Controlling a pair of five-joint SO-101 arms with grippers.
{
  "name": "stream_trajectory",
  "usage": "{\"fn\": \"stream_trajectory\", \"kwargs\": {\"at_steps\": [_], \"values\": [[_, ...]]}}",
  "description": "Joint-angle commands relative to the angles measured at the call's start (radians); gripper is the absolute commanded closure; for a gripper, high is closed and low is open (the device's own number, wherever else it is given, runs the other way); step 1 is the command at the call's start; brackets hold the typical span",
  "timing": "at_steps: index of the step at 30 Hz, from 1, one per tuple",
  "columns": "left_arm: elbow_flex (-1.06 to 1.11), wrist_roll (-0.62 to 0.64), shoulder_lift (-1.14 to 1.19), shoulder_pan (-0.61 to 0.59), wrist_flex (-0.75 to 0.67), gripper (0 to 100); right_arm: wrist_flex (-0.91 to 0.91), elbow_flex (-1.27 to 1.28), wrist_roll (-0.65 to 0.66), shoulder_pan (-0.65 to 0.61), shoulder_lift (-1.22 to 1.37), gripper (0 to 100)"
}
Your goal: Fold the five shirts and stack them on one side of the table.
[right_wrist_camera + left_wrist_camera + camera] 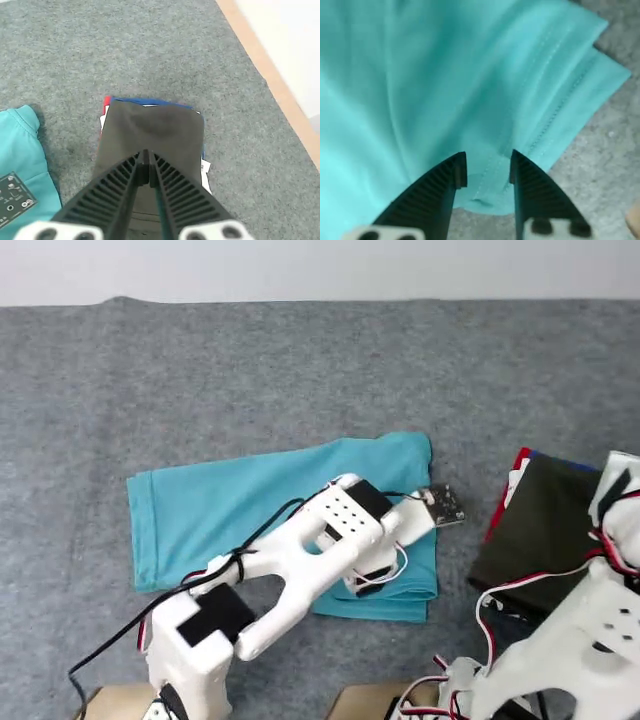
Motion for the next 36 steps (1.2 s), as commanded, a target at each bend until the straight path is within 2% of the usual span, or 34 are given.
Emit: {"fn": "stream_trajectory", "kwargs": {"at_steps": [1,18,25,31,36], "values": [[-0.033,-0.054,0.011,0.025,0.0,84,0.041,-0.005,-0.008,0.007,-0.019,99.0],[-0.035,-0.074,0.04,0.046,-0.028,85,0.041,-0.005,-0.012,0.005,-0.019,99.0],[-0.035,-0.077,0.032,0.044,-0.041,99,0.041,-0.005,-0.011,0.005,-0.019,99.0],[-0.035,-0.074,0.026,0.04,-0.032,99,0.041,-0.005,-0.012,0.005,-0.019,99.0],[-0.035,-0.074,-0.078,0.029,-0.011,99,0.041,-0.005,-0.012,0.005,-0.019,99.0]]}}
